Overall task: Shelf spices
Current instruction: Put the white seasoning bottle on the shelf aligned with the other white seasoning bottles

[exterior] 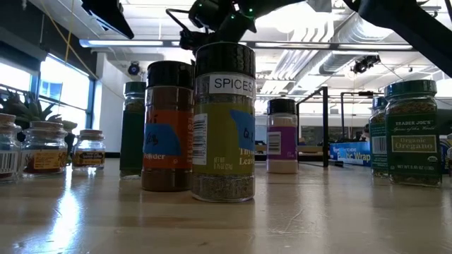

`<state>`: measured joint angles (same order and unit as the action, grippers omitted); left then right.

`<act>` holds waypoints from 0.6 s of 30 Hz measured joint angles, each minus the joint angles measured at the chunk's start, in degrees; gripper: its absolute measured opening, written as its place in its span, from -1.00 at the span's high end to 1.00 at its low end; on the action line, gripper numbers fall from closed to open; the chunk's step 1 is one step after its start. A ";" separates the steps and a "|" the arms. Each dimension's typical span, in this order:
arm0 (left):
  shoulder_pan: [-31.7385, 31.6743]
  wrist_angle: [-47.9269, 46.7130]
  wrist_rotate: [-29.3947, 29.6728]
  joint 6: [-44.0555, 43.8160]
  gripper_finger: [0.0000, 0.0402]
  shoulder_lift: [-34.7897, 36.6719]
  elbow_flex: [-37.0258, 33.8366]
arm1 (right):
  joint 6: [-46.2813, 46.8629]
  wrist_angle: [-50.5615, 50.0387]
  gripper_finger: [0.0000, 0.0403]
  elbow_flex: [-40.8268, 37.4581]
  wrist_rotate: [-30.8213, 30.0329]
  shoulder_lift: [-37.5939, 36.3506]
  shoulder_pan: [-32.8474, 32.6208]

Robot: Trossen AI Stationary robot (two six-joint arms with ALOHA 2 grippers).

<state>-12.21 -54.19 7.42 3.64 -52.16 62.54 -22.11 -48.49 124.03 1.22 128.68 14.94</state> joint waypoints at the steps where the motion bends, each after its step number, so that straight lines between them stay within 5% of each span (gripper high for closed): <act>1: -0.01 0.00 0.00 0.00 1.00 0.00 0.00 | -0.02 -0.02 -0.24 0.00 -0.16 0.00 0.04; 14: -0.01 -0.02 0.00 -0.20 1.00 0.00 0.00 | -1.76 -4.05 -0.25 3.69 -4.03 -0.91 -1.04; 18: 0.00 -0.02 0.00 -0.15 1.00 0.00 0.00 | -0.46 -9.56 -0.21 4.85 4.81 -1.09 -1.98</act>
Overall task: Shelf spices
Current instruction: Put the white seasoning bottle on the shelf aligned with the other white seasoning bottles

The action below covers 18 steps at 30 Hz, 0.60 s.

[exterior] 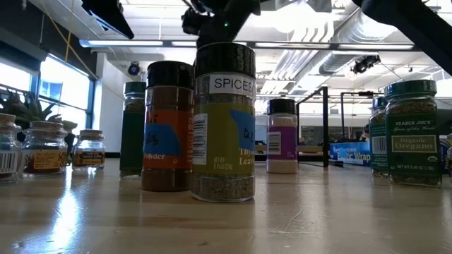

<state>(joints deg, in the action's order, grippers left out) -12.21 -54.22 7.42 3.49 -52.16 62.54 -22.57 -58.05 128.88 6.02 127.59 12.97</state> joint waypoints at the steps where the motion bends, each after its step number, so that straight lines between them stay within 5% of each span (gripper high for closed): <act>1: -0.01 0.00 0.00 -0.01 1.00 0.02 0.00 | -0.27 -0.83 -0.17 -0.81 3.15 0.04 -0.10; 3: -0.02 -0.05 0.00 -0.25 1.00 0.02 0.00 | -0.48 -0.43 -0.05 -3.67 6.48 0.04 -0.43; 12: -0.01 -0.44 0.00 -0.28 1.00 0.02 0.00 | 3.84 10.77 0.75 -15.15 2.45 0.28 0.31; 18: 0.00 -0.43 0.01 -0.31 1.00 0.02 0.00 | 6.30 13.90 0.99 -16.57 -2.56 0.28 0.65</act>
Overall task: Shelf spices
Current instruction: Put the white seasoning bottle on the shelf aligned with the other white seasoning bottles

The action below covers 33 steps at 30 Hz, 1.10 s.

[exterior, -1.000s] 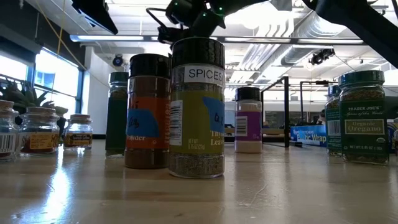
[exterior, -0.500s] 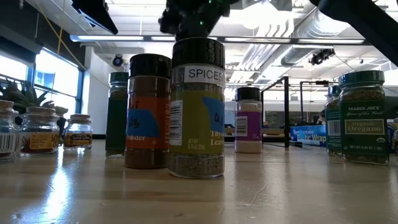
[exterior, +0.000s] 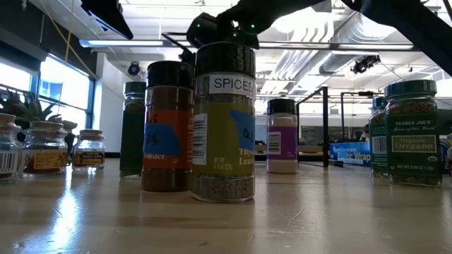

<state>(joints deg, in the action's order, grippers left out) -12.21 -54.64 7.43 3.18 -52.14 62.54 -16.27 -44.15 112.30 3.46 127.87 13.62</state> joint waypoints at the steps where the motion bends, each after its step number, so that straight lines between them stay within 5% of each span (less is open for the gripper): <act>1: -0.02 0.01 0.01 0.00 1.00 0.00 0.00 | 0.56 0.20 0.98 0.01 -0.89 0.00 0.09; 15: 0.00 0.01 0.00 -0.11 1.00 0.00 0.00 | 8.92 0.56 0.98 0.71 -12.74 0.00 3.07; 23: 0.00 -1.00 0.01 -0.15 1.00 0.00 0.00 | 8.96 -2.59 0.98 0.95 -10.68 0.00 3.29; 33: 0.00 -1.21 0.02 -0.15 1.00 0.00 0.00 | 11.23 6.15 0.98 -1.50 -8.94 0.07 3.22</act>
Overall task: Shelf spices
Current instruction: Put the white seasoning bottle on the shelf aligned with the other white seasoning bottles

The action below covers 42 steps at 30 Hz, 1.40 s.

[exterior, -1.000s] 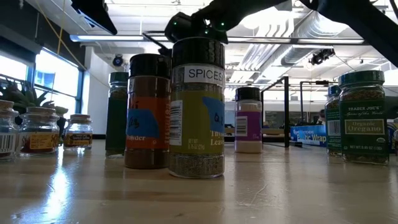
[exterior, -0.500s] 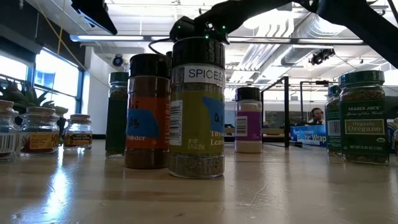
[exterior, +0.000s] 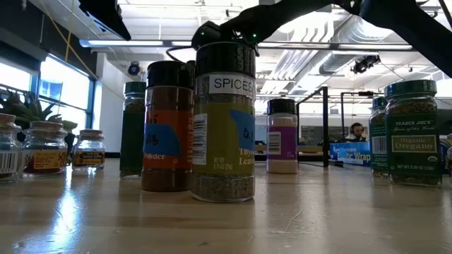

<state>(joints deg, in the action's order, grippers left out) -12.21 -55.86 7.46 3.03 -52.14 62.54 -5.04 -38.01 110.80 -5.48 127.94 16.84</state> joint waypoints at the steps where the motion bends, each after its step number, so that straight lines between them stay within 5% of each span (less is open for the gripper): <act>1: -0.02 0.00 -0.01 -0.01 1.00 0.00 0.00 | 0.11 0.78 0.98 0.00 0.02 0.00 0.00; 9: -0.01 0.01 0.01 -0.70 1.00 -0.01 0.00 | 0.12 1.34 0.98 0.01 -1.28 0.00 0.00; 17: 0.00 0.23 -0.01 -1.50 1.00 -0.01 -0.17 | -1.61 -11.15 0.98 3.91 -9.53 -0.20 -2.47; 28: -0.66 26.35 -4.77 -5.34 1.00 -5.23 -13.85 | -5.84 -20.02 0.98 3.69 -8.90 -3.20 -4.93; 37: -0.15 25.16 9.75 -8.17 1.00 -17.83 -9.88 | -3.67 -27.44 0.98 3.69 -9.96 -3.80 -5.25; 42: -0.61 25.38 11.30 -8.44 1.00 -20.36 -9.03 | -1.44 -34.44 0.98 3.67 -15.28 -4.86 -5.29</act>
<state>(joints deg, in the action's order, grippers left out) -12.81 -30.48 18.75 -5.41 -72.50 53.52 -6.47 -72.45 114.48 -20.76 123.08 11.55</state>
